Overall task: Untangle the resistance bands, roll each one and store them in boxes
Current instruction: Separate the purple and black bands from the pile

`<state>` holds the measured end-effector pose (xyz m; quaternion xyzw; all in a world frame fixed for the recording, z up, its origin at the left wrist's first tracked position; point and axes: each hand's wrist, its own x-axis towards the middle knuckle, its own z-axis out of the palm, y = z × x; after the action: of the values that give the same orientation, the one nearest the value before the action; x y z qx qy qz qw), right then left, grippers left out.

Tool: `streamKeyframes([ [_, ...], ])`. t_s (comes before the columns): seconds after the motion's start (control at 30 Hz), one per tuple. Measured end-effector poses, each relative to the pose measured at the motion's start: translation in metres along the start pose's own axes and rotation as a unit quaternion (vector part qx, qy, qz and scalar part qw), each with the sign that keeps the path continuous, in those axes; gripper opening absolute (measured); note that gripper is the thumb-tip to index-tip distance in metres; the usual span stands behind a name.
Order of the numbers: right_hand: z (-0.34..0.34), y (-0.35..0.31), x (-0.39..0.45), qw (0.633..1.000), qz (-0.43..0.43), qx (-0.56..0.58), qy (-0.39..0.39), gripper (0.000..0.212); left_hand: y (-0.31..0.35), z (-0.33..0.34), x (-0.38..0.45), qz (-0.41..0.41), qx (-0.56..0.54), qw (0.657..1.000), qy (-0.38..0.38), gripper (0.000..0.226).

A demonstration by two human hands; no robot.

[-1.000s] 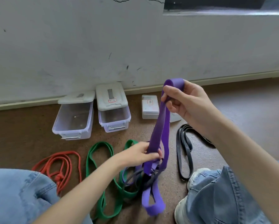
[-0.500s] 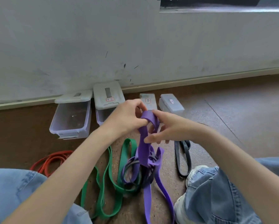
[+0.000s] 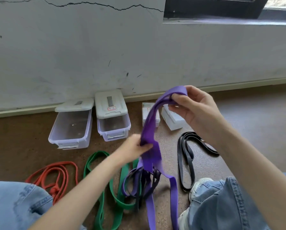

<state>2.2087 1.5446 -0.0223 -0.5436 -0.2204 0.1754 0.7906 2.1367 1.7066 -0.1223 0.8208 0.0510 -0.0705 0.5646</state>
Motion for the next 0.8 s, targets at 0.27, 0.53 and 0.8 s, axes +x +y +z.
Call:
streamKeyframes([
  [0.27, -0.011, 0.019, -0.004, 0.957, 0.129, -0.256, -0.036, 0.050, 0.079, -0.050, -0.003, 0.036, -0.252, 0.961, 0.107, 0.017],
  [0.53, -0.001, 0.040, -0.012, 0.928, 0.302, -0.120, -0.184, 0.037, 0.098, -0.051, -0.002, 0.015, -0.351, 0.930, 0.110, 0.022],
  [0.8, 0.018, 0.036, -0.010, 0.951, 0.185, -0.173, -0.180, 0.019, 0.066, -0.063, 0.000, -0.003, -0.575, 0.811, 0.109, 0.019],
])
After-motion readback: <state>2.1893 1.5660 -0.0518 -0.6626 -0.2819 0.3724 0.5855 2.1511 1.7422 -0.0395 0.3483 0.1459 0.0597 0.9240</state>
